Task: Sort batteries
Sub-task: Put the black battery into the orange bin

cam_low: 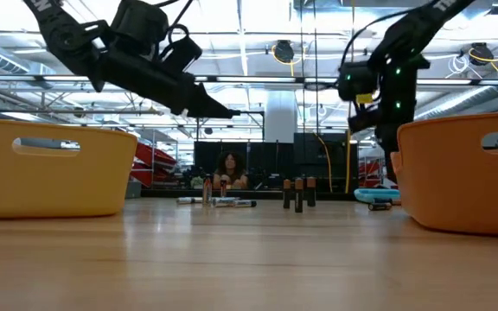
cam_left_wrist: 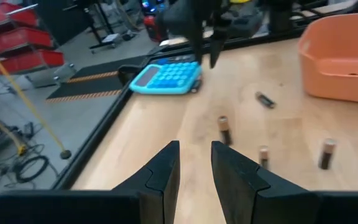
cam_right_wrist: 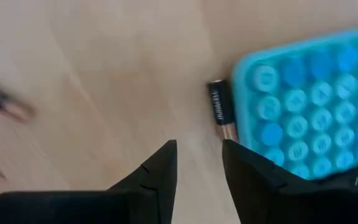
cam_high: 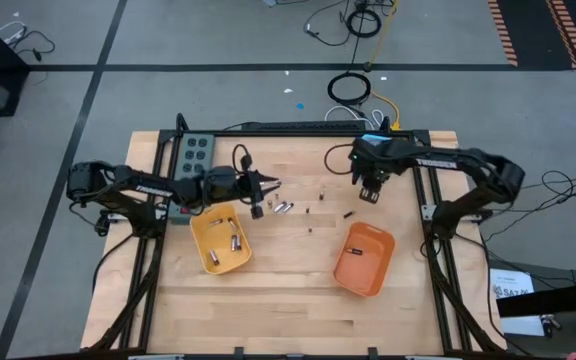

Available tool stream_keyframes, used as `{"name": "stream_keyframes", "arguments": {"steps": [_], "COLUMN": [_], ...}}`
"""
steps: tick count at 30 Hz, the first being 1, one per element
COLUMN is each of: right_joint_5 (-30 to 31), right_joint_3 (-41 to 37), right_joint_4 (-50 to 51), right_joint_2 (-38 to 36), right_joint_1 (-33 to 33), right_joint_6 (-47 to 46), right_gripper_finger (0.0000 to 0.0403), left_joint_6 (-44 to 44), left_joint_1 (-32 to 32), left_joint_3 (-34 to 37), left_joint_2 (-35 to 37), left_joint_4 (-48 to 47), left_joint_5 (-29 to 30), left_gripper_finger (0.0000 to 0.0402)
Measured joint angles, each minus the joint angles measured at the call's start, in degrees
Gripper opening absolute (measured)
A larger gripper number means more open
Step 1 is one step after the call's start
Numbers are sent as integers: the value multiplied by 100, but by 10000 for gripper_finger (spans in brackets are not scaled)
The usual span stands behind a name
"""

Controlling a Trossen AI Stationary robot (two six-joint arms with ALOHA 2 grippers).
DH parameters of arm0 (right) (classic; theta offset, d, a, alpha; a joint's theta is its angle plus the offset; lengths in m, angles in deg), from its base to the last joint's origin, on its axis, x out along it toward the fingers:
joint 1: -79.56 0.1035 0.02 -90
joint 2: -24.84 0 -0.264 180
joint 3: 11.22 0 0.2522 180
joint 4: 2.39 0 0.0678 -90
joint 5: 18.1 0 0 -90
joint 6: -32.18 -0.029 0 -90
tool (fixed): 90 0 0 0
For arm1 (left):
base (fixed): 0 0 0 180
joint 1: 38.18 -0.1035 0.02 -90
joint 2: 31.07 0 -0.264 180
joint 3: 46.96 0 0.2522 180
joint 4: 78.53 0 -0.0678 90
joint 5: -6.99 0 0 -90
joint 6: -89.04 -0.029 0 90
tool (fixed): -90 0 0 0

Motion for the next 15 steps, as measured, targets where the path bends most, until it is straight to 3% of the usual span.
{"name": "stream_keyframes", "arguments": {"steps": [3,10,15], "right_joint_5": [17,-117,-118], "right_joint_3": [-2,0,0], "right_joint_4": [-157,-512,-601], "right_joint_2": [227,349,353], "right_joint_1": [-11,-2,18], "right_joint_6": [778,1598,1833], "right_gripper_finger": [136,197,204], "left_joint_6": [1,45,17], "left_joint_1": [157,343,338], "left_joint_3": [0,0,0], "left_joint_2": [0,0,0], "left_joint_4": [-49,-227,-232], "left_joint_5": [1,0,1], "left_gripper_finger": [102,102,102]}}
